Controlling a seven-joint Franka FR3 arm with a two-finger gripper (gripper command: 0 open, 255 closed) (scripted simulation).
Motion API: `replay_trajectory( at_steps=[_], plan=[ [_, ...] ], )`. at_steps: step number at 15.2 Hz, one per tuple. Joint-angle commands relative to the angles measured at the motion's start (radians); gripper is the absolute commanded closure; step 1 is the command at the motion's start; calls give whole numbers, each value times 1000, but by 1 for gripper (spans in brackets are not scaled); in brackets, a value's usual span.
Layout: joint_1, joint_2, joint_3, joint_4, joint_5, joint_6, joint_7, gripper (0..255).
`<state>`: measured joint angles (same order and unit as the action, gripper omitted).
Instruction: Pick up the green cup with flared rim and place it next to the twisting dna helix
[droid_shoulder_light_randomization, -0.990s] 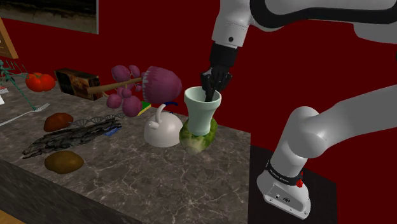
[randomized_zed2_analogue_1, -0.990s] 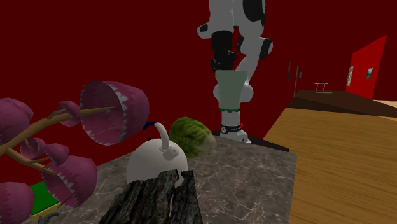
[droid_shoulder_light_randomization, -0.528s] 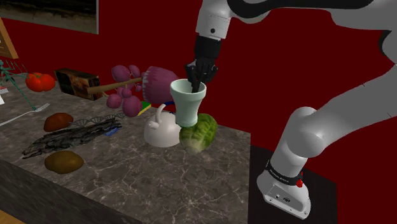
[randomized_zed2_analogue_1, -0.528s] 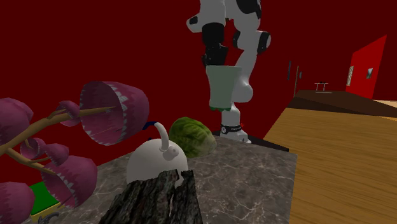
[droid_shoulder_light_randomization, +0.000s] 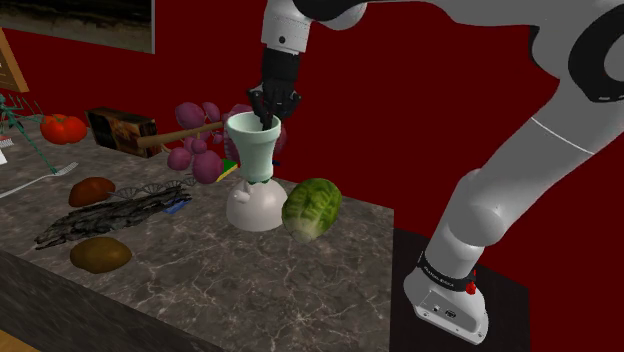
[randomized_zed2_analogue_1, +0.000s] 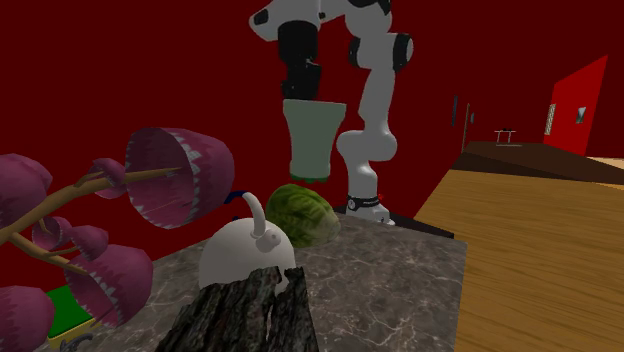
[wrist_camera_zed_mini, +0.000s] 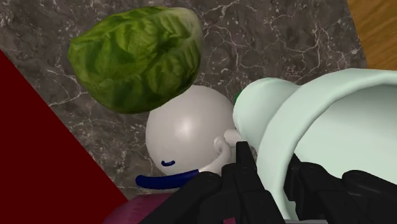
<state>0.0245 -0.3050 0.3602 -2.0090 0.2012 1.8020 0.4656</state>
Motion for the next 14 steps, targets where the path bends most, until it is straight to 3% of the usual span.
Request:
replay_trajectory(
  at_steps=[1, 8, 14],
  plan=[
    [-8, 88, 16, 80, -27, 7, 19, 255],
    [-7, 397, 41, 412, -149, -32, 73, 255],
    [58, 708, 36, 825, -269, -153, 110, 255]
  ],
)
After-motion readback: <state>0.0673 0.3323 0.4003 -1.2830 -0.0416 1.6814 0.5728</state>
